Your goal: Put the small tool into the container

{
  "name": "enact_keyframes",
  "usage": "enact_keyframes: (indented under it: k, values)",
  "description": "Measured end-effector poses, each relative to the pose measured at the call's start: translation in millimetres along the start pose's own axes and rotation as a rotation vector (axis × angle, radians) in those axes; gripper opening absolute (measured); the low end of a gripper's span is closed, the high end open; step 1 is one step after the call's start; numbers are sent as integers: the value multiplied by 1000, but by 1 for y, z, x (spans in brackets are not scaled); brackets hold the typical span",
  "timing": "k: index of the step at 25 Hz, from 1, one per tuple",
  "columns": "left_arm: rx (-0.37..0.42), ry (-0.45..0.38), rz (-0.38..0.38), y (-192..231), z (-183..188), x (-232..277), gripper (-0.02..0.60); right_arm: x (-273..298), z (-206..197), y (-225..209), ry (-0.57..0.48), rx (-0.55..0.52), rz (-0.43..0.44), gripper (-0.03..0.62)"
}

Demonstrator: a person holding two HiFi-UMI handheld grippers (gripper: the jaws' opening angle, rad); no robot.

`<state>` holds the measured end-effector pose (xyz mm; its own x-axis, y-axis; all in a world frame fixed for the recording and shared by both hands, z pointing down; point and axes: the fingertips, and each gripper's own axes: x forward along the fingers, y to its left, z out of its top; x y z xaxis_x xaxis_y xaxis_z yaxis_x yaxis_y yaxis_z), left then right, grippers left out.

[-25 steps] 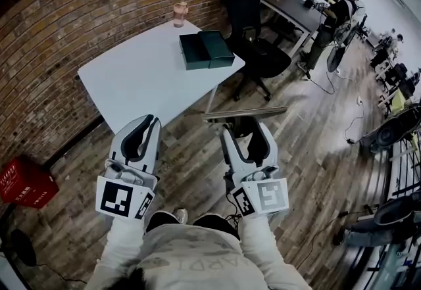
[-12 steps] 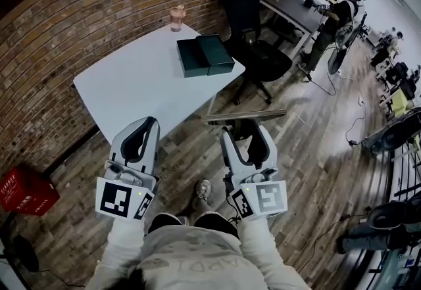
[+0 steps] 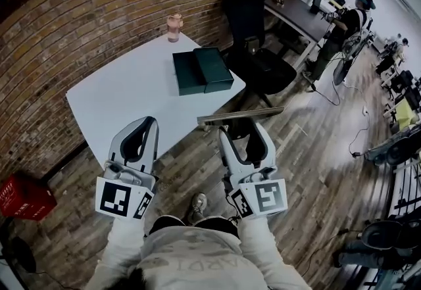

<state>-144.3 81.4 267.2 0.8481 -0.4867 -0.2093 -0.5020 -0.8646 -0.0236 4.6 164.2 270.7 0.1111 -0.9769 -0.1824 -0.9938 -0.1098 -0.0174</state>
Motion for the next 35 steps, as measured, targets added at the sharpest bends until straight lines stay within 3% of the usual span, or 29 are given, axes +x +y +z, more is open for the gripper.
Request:
enact_keyframes:
  k: [19,35]
  values:
    - [38,6,141,10,-36,141,17,112,-38,-120,22,28,149,292]
    - [63,71,192,40,-60,191,17,175,-71,-149,64,75,190,293]
